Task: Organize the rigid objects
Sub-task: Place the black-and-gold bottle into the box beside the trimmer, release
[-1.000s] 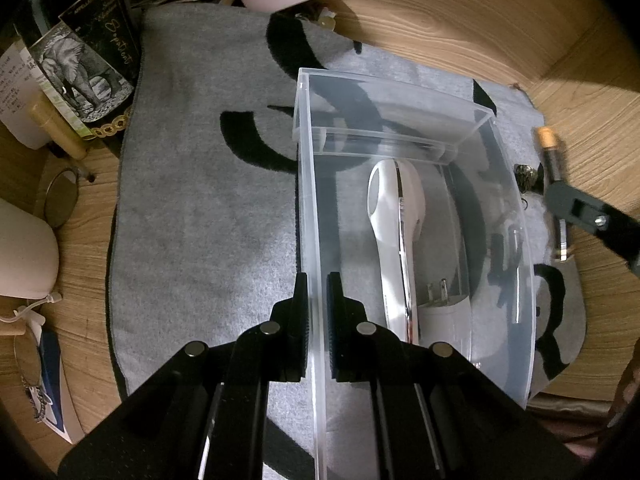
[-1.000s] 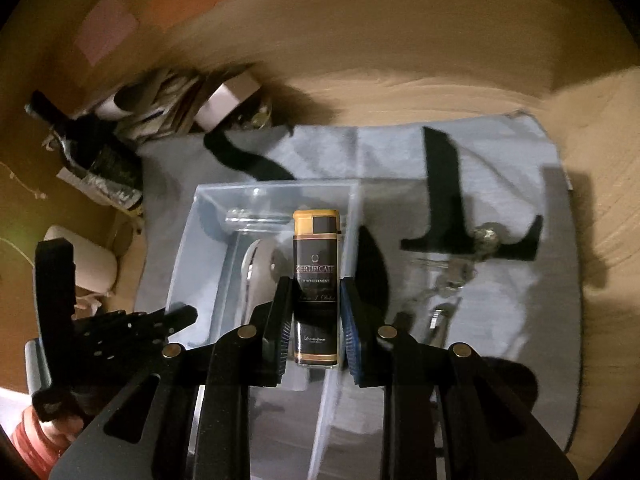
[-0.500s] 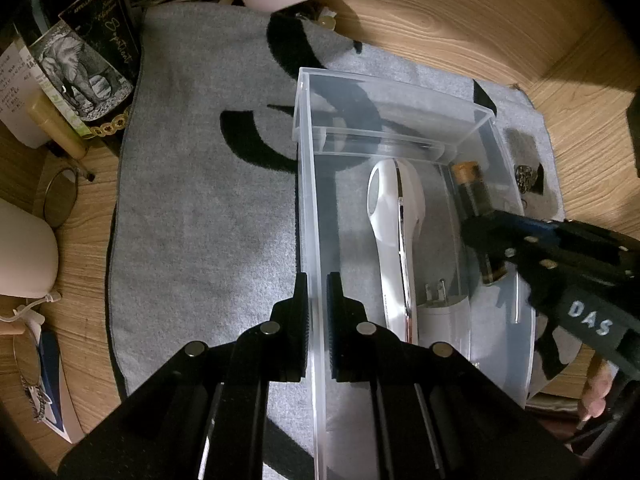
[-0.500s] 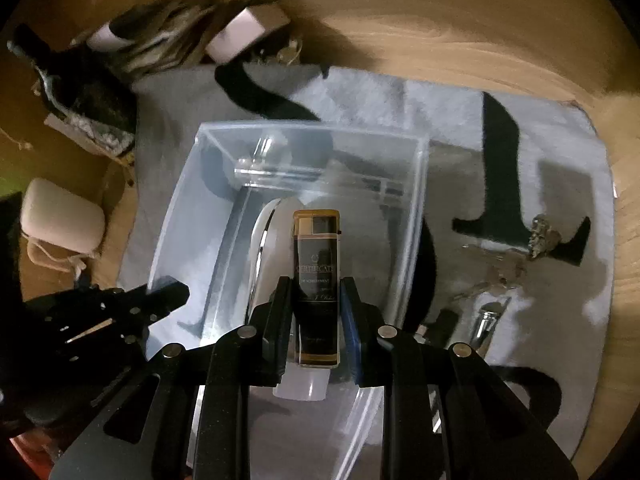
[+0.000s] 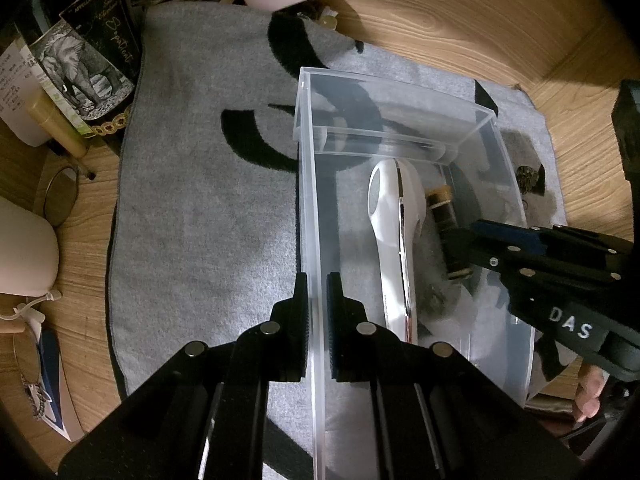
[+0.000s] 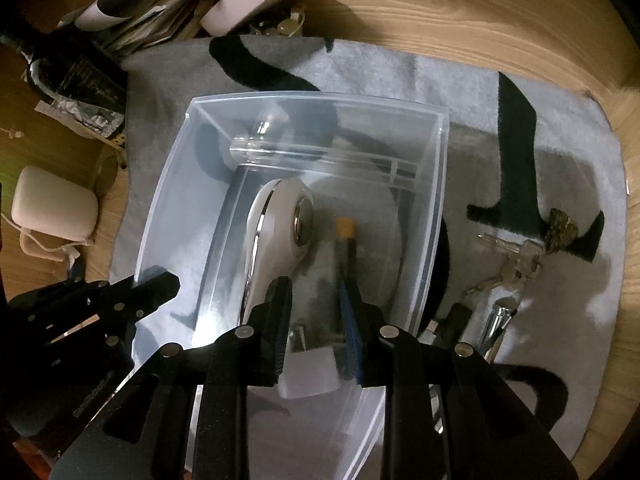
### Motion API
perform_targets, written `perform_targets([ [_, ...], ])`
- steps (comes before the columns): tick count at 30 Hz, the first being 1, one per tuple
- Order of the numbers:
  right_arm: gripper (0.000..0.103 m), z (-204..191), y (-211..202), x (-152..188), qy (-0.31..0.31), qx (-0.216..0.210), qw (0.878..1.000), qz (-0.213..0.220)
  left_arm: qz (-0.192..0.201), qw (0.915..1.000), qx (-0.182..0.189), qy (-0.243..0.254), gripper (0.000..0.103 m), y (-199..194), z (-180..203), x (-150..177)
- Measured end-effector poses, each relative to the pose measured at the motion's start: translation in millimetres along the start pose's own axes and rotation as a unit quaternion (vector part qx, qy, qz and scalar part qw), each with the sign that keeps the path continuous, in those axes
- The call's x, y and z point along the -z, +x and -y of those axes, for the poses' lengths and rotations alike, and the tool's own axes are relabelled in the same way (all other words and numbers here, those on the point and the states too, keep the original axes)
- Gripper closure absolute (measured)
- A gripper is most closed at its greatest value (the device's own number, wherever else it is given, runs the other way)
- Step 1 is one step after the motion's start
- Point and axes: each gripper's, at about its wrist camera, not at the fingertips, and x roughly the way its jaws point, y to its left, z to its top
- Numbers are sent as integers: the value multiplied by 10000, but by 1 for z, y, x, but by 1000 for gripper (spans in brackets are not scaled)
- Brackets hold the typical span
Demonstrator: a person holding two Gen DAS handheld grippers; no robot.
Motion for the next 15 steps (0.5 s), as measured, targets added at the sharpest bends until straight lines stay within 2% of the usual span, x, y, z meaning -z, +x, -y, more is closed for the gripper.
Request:
perform_targets([
  [9,77,3,-28,6,44,-45,9995,294,1,10000,-26,25,97,0,0,0],
  [15,68,20,-62,15,287,48,9972,683,5,10000,-44,59,97,0,0,-1],
])
